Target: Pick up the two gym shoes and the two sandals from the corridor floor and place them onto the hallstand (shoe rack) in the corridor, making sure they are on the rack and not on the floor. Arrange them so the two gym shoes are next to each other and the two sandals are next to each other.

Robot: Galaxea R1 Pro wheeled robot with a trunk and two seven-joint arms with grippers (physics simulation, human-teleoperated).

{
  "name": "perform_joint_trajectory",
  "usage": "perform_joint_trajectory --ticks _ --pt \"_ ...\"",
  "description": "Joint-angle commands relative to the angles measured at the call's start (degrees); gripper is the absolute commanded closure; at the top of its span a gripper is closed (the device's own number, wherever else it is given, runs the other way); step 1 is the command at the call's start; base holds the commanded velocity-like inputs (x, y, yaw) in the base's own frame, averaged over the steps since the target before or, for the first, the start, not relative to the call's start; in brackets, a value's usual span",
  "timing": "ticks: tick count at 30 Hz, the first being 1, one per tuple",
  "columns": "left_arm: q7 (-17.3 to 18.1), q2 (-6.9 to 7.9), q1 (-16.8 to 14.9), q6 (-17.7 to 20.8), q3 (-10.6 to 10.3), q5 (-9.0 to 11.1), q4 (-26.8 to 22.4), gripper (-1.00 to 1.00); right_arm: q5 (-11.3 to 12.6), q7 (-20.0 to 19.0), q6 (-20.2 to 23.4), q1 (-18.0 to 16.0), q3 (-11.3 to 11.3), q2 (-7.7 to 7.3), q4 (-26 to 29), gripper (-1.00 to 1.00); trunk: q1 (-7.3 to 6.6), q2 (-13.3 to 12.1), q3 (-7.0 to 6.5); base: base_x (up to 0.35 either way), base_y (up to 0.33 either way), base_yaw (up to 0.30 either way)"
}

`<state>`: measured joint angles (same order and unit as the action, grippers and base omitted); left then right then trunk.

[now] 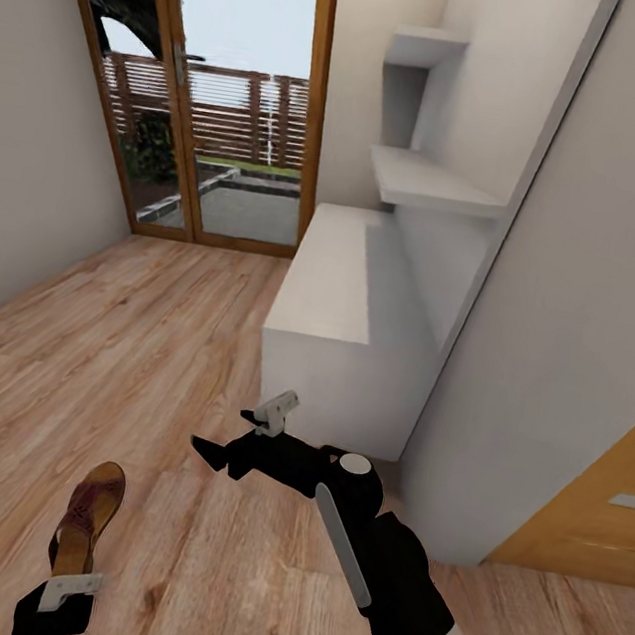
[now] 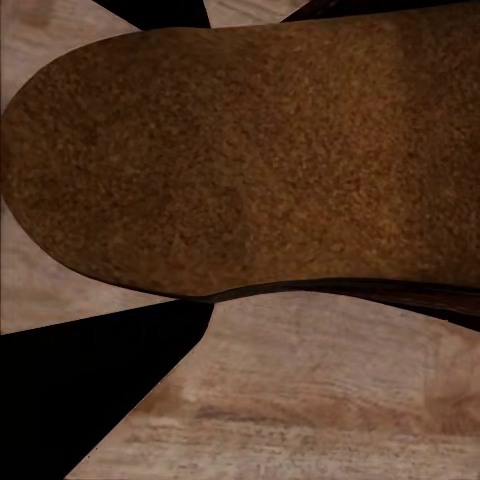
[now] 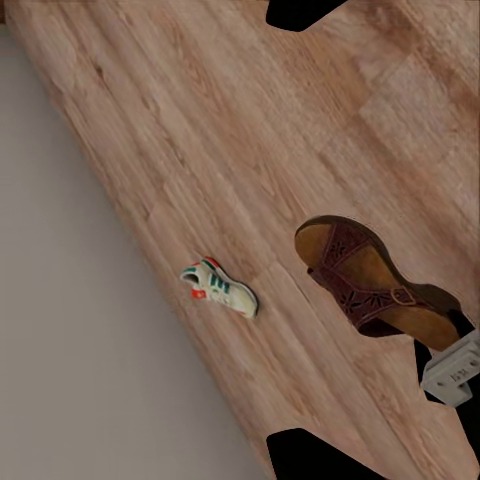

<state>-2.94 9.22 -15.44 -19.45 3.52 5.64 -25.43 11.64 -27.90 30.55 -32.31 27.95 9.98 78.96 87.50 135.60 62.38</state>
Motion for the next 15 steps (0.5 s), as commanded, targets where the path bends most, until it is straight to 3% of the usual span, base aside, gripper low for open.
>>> perform_joint_trajectory --ticks 1,15 --pt "0.0 0.02 0.0 -0.2 -0.2 0.4 0.0 1.00 0.4 0.0 0.5 0.0 0.0 0.02 0.0 -1.00 0.00 0.0 -0.04 0.069 0.303 0.000" --pt "0.0 0.08 0.0 -0.2 -0.2 0.5 0.0 1.00 0.4 0.0 0.5 0.0 0.0 0.02 0.0 -1.00 0.00 0.0 -0.93 0.085 0.311 0.000"
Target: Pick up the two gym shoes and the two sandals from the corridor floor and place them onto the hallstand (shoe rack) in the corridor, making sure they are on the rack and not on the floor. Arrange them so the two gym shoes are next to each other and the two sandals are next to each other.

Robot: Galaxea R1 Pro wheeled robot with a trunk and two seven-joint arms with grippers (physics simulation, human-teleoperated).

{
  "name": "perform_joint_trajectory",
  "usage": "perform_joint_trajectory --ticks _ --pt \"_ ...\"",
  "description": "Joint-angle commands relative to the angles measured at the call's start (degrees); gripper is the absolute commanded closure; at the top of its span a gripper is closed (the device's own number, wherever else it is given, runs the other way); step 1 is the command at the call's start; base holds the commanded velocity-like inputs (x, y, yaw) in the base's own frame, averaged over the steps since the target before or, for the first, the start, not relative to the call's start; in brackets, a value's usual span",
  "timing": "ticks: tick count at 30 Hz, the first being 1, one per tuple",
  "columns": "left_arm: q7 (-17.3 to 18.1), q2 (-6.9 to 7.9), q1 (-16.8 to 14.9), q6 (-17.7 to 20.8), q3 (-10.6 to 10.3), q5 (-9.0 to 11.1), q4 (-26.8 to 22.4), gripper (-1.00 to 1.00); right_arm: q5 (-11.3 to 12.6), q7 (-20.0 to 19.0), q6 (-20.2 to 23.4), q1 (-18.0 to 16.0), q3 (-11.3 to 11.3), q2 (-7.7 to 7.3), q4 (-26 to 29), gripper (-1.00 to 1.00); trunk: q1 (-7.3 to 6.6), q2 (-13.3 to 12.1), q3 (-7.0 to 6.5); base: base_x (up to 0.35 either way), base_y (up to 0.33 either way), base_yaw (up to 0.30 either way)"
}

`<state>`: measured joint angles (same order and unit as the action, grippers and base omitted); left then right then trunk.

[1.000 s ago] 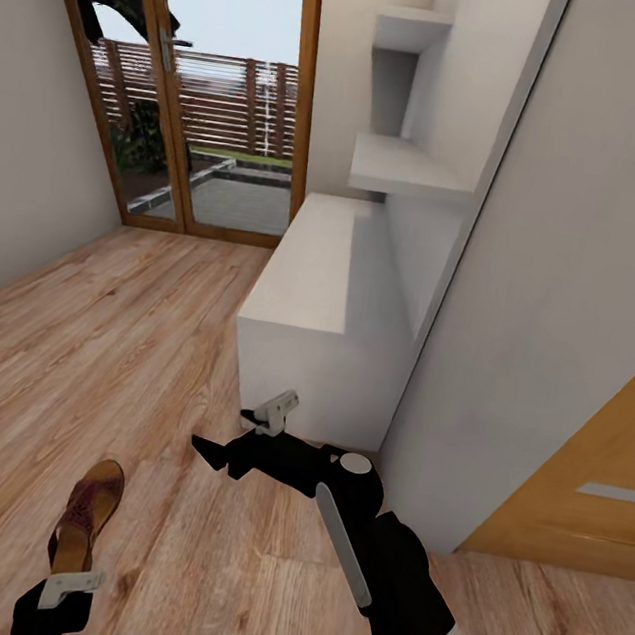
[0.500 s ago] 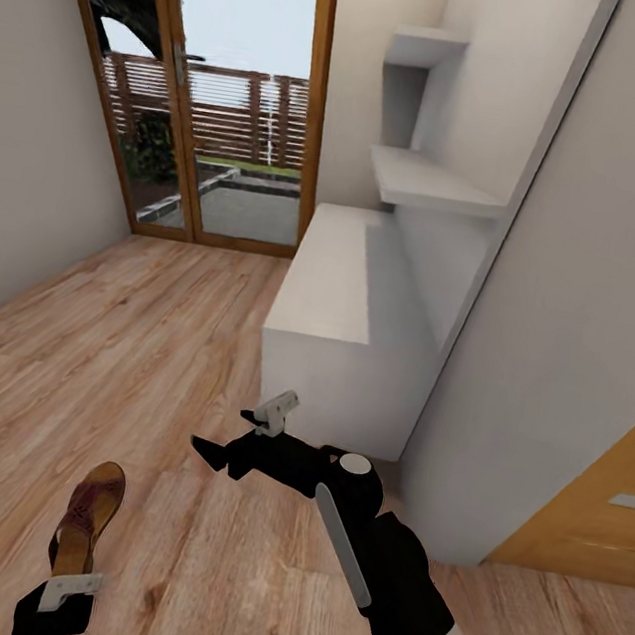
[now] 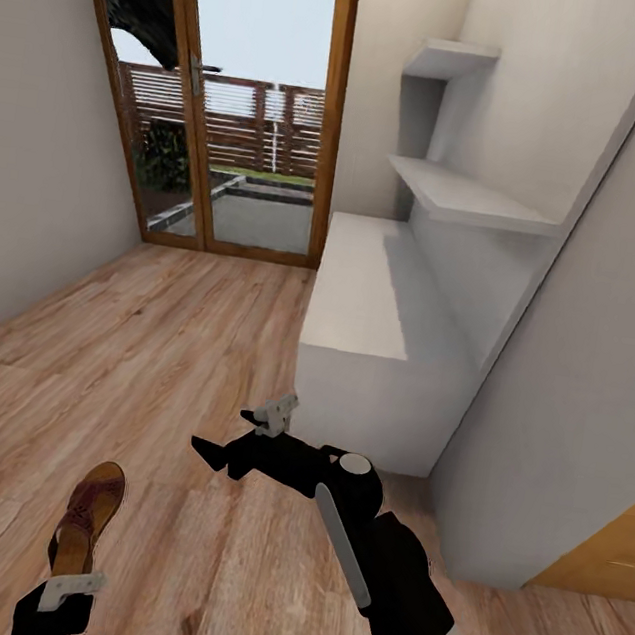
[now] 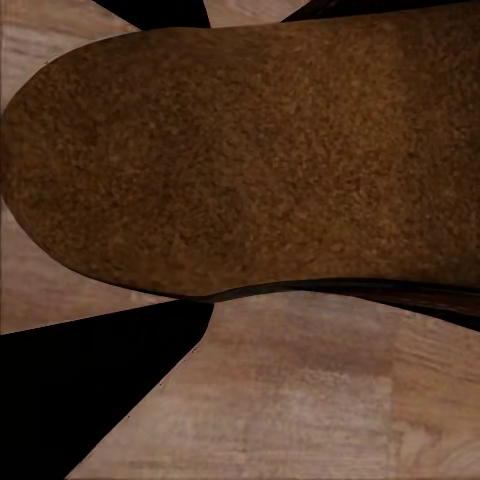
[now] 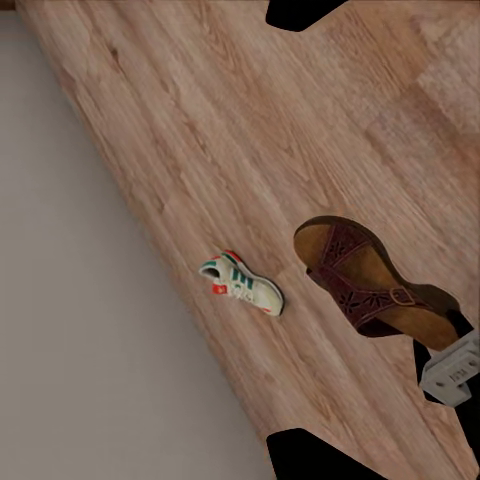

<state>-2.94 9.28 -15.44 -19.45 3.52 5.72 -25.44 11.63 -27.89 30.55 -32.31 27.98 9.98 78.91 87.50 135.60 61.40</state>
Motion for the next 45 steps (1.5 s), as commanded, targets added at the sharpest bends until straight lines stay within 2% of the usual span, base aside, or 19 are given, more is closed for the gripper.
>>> perform_joint_trajectory --ticks 1,10,15,22,23,30,32,33,34,35,40,45 --pt "0.0 0.02 0.0 -0.2 -0.2 0.4 0.0 1.00 0.4 0.0 0.5 0.0 0.0 0.02 0.0 -1.00 0.00 0.0 0.04 0.090 0.316 0.000" --pt "0.0 -0.10 0.0 -0.2 -0.2 0.4 0.3 1.00 0.3 0.2 -0.8 0.0 0.0 0.02 -2.5 -1.00 0.00 0.0 0.02 0.101 0.317 0.000" --pt "0.0 -0.13 0.0 -0.2 -0.1 0.4 0.3 1.00 0.3 0.4 -5.8 0.0 0.0 0.02 -5.9 -1.00 0.00 0.0 0.02 0.106 0.320 0.000" --pt "-0.1 -0.19 0.0 -0.1 -0.1 0.4 0.3 1.00 -0.2 0.4 -17.5 0.0 -0.1 0.02 -16.3 -1.00 0.00 0.0 0.02 0.105 0.322 0.000" --pt "-0.1 -0.20 0.0 -0.1 -0.2 0.4 0.3 1.00 -0.2 0.4 -18.1 0.0 -0.2 -0.18 -17.0 -1.00 0.00 0.0 0.02 0.100 0.322 0.000" --pt "-0.1 -0.22 0.0 -0.1 -0.2 0.4 0.3 1.00 -0.2 0.3 -23.7 0.0 -0.1 -5.35 -24.0 -1.00 0.00 0.0 0.02 0.097 0.322 0.000" --pt "-0.1 -0.23 0.0 -0.1 -0.2 0.4 0.3 1.00 -0.2 0.3 -24.9 0.0 -0.1 -6.26 -25.4 -1.00 0.00 0.0 0.02 0.096 0.322 0.000" --pt "-0.1 -0.23 0.0 -0.1 -0.2 0.4 0.4 1.00 -0.3 0.3 -26.5 0.0 -0.1 -7.00 -27.5 -1.00 0.00 0.0 0.02 0.096 0.322 0.000" --pt "-0.1 -0.28 0.0 -0.1 -0.2 0.4 0.6 1.00 -0.2 0.4 -30.9 0.0 -0.1 -7.94 -33.9 -1.00 0.00 0.0 0.02 0.095 0.322 0.000" --pt "-0.1 -0.32 0.0 -0.1 -0.2 0.4 0.6 1.00 -0.2 0.4 -33.2 0.1 -0.1 -8.10 -36.8 -1.00 0.00 0.0 0.02 0.091 0.322 0.000" --pt "-0.1 -0.32 0.0 -0.2 -0.2 0.4 0.8 1.00 -0.2 0.4 -40.7 0.1 -0.1 -8.33 -44.7 -1.00 0.00 0.0 0.02 0.060 0.322 0.000" --pt "-0.1 -0.38 0.0 -0.2 -0.2 0.4 0.8 1.00 -0.2 0.4 -44.4 0.3 -0.1 -8.41 -49.9 -1.00 0.00 0.0 0.02 0.013 0.322 0.000"
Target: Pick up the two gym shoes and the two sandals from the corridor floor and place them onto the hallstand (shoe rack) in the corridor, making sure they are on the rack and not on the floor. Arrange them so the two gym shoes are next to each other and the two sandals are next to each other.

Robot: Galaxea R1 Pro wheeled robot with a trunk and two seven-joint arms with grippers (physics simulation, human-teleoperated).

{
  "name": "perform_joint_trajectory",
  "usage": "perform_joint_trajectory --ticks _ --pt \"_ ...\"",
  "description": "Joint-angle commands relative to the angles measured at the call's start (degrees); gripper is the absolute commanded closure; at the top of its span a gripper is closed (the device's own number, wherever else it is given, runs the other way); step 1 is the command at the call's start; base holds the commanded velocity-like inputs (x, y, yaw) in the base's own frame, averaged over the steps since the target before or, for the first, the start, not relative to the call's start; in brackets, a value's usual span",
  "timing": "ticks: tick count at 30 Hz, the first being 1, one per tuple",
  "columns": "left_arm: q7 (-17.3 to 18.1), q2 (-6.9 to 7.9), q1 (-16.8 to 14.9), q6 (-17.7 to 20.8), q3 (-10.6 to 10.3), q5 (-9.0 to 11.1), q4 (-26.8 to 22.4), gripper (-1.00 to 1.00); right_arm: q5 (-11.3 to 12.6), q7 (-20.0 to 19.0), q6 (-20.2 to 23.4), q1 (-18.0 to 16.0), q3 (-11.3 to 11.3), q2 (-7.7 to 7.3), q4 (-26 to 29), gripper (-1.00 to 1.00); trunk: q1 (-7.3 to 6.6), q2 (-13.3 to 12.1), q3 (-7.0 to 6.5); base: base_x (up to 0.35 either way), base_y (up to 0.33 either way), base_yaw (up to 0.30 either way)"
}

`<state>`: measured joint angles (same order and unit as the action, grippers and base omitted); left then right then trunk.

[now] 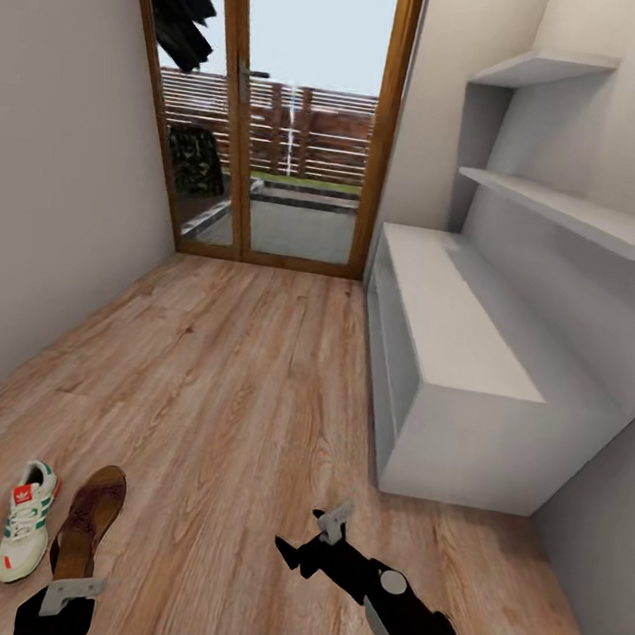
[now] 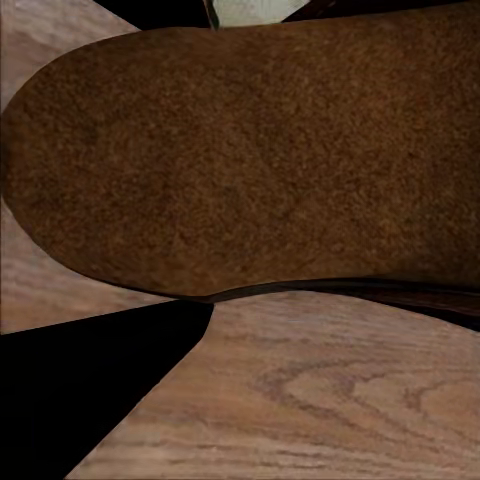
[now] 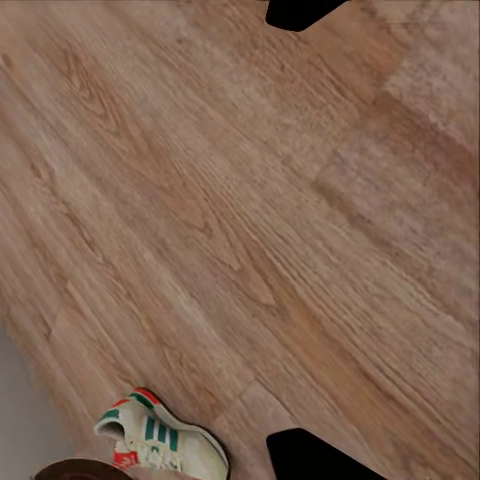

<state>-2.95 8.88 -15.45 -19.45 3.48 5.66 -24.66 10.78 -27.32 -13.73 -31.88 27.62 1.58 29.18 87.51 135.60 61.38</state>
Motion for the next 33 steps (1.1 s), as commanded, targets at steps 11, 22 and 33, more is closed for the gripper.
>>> perform_joint_trajectory --ticks 11,22,33 --pt "0.0 -1.92 0.1 -0.1 -0.3 0.0 1.3 1.00 0.8 5.9 -18.0 0.7 0.2 -0.17 -16.3 -1.00 -0.01 0.0 0.04 0.001 0.322 0.000" --pt "0.0 -2.88 0.1 -0.1 -0.5 -0.1 1.3 1.00 1.1 13.0 -32.3 1.3 0.0 -0.59 -26.0 -1.00 -0.01 0.0 0.04 0.039 0.322 0.000" --pt "0.0 -3.44 0.1 -0.1 -0.7 -0.3 1.3 1.00 1.1 29.7 -37.9 5.1 0.0 -1.80 -26.5 -1.00 -0.01 0.0 0.04 0.089 0.147 0.000"
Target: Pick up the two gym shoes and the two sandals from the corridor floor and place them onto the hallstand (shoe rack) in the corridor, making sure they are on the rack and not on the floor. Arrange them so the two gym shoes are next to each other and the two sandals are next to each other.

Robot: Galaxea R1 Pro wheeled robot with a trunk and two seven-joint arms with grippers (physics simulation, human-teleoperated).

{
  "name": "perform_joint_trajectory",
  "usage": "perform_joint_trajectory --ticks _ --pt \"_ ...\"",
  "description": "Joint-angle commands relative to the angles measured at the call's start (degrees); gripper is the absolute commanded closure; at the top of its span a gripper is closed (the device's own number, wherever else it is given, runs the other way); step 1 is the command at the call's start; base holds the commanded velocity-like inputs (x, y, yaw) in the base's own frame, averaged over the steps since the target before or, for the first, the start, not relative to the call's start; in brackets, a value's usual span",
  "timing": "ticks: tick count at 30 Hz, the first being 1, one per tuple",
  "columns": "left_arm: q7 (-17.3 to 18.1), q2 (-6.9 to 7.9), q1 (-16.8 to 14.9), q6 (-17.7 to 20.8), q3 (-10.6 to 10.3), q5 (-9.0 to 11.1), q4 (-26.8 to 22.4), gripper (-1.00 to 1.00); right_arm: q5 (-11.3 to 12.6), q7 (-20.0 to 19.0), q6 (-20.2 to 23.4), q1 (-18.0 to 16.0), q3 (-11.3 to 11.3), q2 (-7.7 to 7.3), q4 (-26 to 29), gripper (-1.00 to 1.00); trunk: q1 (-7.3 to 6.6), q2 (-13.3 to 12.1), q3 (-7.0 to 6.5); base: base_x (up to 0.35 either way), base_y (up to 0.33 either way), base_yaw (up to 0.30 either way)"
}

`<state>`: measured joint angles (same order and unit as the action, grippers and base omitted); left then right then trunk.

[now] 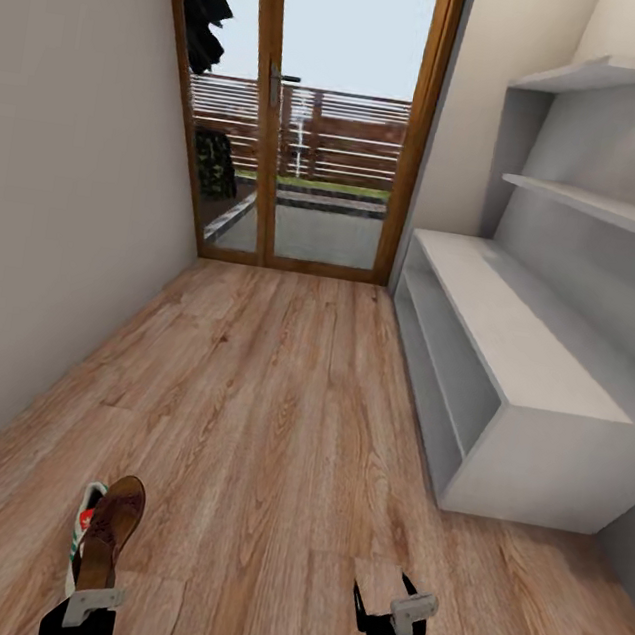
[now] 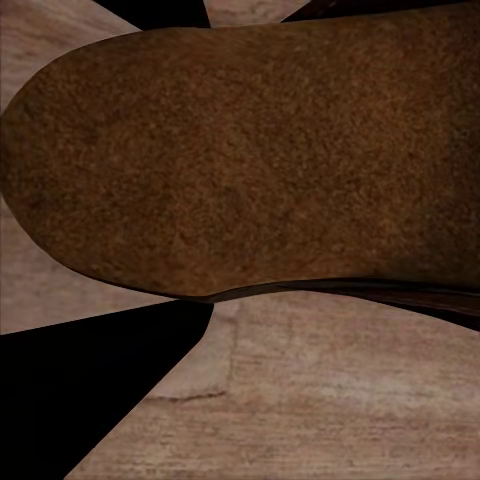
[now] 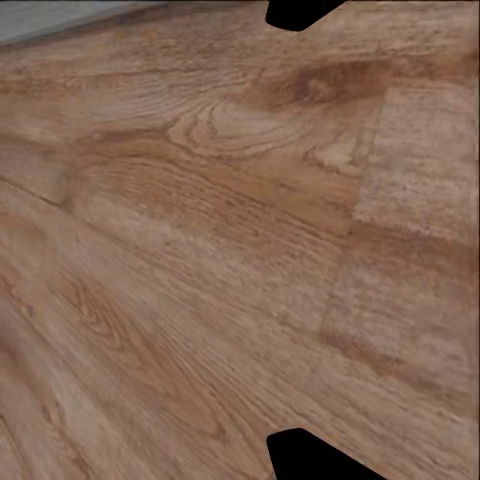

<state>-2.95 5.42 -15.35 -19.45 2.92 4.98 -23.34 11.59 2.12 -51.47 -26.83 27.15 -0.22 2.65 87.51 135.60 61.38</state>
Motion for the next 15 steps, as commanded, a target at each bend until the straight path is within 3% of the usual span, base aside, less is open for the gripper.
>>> perform_joint_trajectory --ticks 1,4,15 --pt "0.0 -0.01 0.0 -0.1 -0.1 0.4 0.0 1.00 0.3 0.6 -0.8 0.6 0.5 -0.04 0.0 -1.00 -0.01 0.0 0.04 0.007 0.009 0.000" --pt "0.0 -0.05 0.0 -0.1 -0.2 0.3 0.0 1.00 0.4 1.3 -3.7 2.7 0.5 -0.64 0.0 -1.00 -0.01 0.0 0.04 0.003 0.004 0.000" --pt "0.0 -0.50 0.1 -0.1 -0.3 0.0 0.1 1.00 0.4 1.6 -4.9 3.5 0.5 -1.37 -0.8 -1.00 -0.01 0.0 0.04 0.000 0.000 0.000"
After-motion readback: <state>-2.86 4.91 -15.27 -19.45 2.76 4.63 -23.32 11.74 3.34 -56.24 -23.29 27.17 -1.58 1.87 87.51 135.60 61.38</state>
